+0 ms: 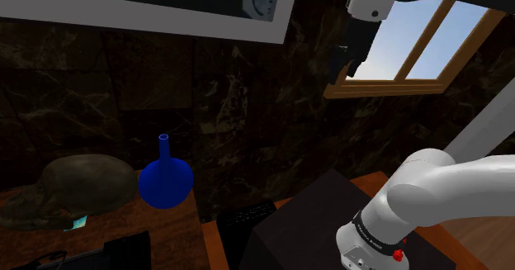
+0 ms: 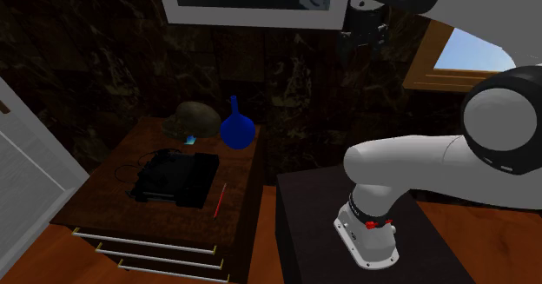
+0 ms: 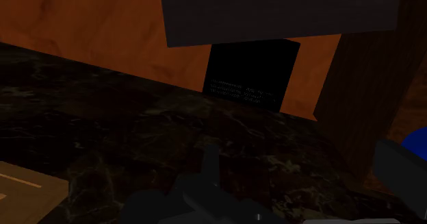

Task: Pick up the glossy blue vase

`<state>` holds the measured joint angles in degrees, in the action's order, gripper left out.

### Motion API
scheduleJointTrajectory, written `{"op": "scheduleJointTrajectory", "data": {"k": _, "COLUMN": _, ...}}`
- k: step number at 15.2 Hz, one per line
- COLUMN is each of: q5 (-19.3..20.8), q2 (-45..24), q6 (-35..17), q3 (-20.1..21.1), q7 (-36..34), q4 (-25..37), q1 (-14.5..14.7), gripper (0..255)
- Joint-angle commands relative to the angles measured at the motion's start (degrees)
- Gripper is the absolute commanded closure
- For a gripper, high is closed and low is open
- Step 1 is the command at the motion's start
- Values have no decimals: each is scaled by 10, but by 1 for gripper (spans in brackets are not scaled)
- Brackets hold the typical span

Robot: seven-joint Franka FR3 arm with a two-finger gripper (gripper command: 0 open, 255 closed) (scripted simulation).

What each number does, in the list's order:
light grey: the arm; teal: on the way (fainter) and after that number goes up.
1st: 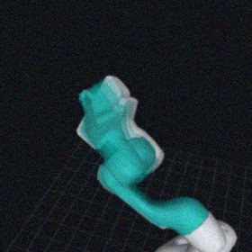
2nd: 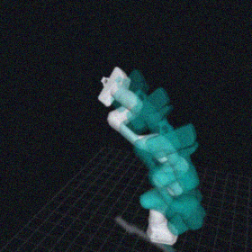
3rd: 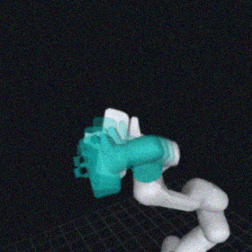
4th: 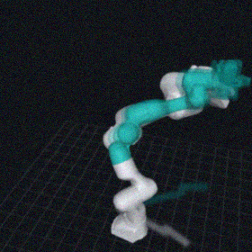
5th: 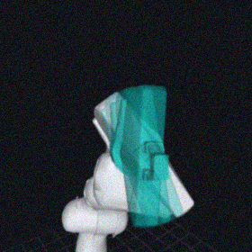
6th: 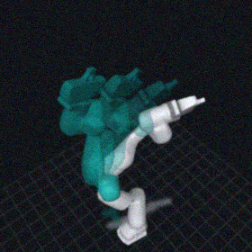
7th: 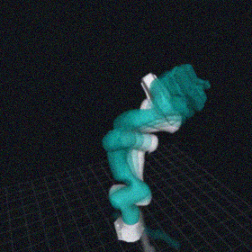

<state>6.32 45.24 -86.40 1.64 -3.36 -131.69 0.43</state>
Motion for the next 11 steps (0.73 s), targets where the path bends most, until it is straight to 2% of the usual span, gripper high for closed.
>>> {"op": "scheduleJointTrajectory", "data": {"k": 1, "q5": 0, "q2": 0, "q6": 0, "q3": 0, "q7": 0, "q4": 0, "q1": 0, "gripper": 0}}
{"op": "scheduleJointTrajectory", "data": {"k": 11, "q5": -60, "q2": -139, "q6": -102, "q3": 77, "q7": -94, "q4": 15, "q1": 28, "gripper": 0}}
